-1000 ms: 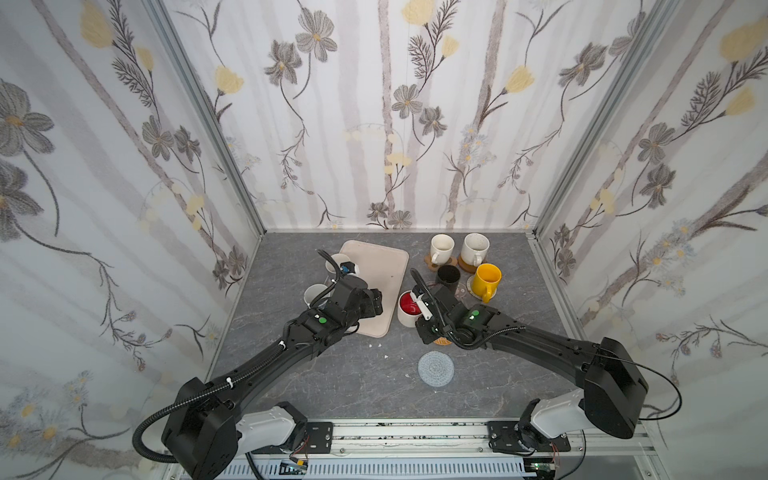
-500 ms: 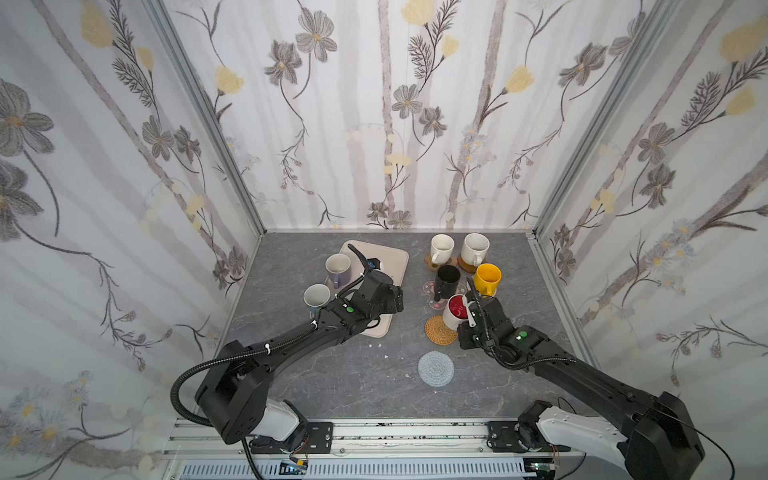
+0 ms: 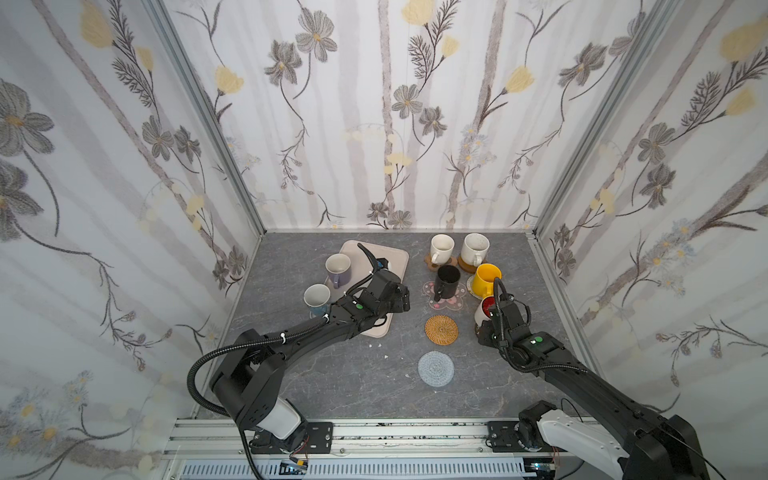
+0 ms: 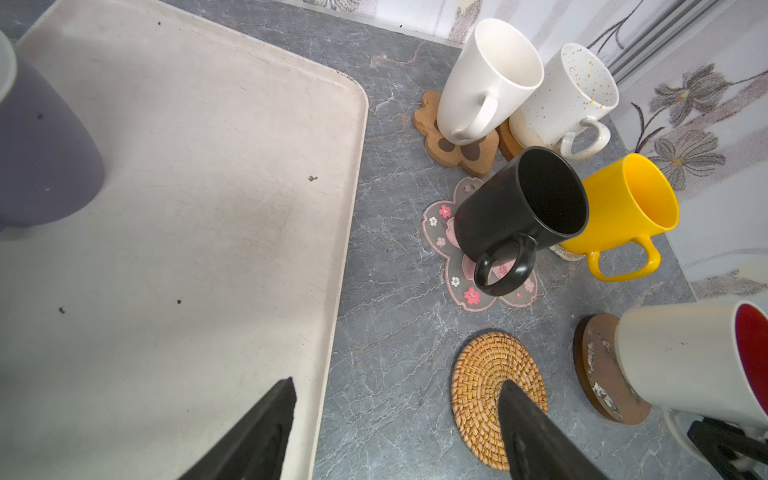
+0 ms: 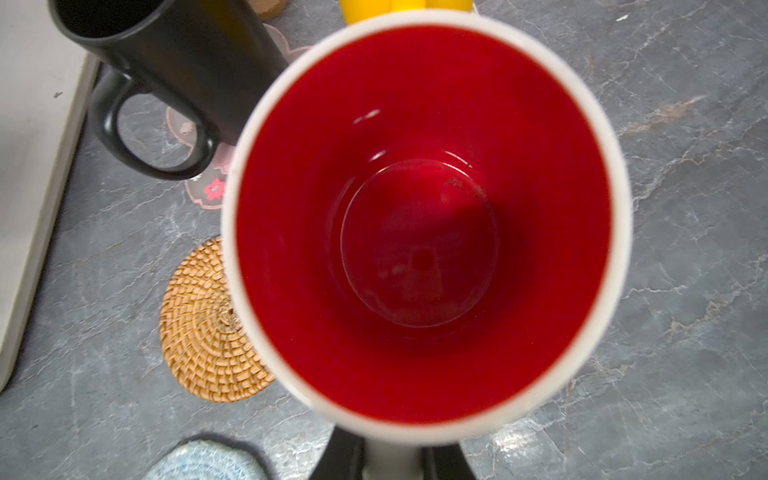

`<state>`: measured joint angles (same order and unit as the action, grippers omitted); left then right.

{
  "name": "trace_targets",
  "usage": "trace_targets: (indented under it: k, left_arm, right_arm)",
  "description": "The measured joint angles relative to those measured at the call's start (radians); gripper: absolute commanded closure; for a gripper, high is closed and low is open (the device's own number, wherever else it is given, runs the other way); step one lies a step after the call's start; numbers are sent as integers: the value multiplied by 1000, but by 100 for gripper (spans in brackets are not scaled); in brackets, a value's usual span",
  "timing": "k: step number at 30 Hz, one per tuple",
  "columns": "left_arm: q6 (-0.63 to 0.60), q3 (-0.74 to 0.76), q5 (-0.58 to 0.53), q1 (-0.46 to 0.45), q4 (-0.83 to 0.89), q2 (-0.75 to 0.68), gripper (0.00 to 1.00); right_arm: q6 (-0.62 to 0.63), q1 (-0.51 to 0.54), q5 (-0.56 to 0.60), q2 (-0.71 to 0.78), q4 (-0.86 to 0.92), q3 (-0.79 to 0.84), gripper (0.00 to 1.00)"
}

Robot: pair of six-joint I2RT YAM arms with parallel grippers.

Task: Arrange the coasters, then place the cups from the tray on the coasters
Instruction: 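Carry the red-lined mug toward the brown round coaster with the right gripper, then lower the red-lined mug onto the brown round coaster and open the right gripper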

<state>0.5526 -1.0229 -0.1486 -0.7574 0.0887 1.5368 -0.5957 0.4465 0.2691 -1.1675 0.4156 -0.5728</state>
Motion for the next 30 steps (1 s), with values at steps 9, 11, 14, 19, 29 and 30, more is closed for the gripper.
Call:
trace_targets:
  k: [9,11,14,19,29,30]
  left_arm:
    - [-3,7,-1,0,-13,1,20]
    - [-3,9,-1,0,-13,2,20]
    - [-3,10,-1,0,-14,2,20]
    - [-3,11,-1,0,-14,1,20]
    - [-11,18,-12,0,-17,-14,20]
    - [-12,19,-14,0,-18,-14,20]
  right_arm:
    - [-33,-29,47,-48,2,11,100]
    - [-36,-35,55,-57,-2,13,100]
    - [-40,-42,59,-68,-13,25,100]
    - [-42,-55,46,-84,-33,50,100]
    - [-31,-60,-3,-111,-146,72,96]
    - [-31,-60,-5,-110,-151,74,95]
